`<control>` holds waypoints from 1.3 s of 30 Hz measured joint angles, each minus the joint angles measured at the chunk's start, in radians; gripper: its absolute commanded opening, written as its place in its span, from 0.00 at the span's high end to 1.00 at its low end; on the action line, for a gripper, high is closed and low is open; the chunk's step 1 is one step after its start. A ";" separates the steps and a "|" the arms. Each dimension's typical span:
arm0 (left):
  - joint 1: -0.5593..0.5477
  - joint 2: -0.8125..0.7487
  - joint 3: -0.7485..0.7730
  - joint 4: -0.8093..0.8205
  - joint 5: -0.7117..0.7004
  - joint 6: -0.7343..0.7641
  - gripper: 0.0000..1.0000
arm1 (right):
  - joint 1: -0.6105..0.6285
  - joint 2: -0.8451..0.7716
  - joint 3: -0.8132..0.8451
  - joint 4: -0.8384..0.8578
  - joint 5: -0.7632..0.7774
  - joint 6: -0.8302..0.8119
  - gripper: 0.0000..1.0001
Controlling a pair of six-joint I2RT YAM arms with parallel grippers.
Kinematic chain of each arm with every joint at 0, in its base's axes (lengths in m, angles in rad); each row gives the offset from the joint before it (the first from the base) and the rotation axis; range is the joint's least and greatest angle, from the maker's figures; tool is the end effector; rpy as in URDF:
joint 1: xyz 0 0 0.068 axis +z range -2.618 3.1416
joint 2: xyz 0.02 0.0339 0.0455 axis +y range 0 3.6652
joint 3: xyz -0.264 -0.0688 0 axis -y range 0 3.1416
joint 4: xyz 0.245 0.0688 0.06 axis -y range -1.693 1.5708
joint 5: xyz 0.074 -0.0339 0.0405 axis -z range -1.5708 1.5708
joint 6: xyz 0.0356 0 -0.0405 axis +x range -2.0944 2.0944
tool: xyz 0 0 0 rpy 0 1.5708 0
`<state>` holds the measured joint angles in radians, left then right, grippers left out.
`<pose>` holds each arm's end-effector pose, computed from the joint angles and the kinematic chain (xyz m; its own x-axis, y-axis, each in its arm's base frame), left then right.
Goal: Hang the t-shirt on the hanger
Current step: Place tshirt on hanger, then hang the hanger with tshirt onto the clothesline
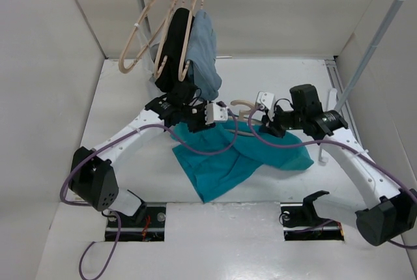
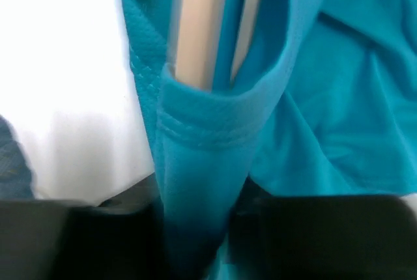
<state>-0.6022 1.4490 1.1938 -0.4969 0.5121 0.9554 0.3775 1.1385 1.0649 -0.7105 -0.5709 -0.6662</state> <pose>0.2512 -0.1939 0.3000 0.3190 0.6445 -0.6949 0.9150 -0.0183 0.4030 0.2083 0.1033 0.3216 -0.1046 -0.6009 -0.7925 -0.9291 0.3432 -0.1375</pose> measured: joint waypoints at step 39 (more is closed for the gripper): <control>-0.051 -0.162 -0.216 0.324 -0.315 -0.489 0.00 | -0.396 -0.008 0.754 -0.303 0.475 0.338 1.00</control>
<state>-0.6529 1.2869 0.9783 -0.1726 0.1967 0.4667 -0.0189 1.1309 1.8191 -1.0134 -0.0959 -0.3279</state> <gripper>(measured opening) 0.997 0.147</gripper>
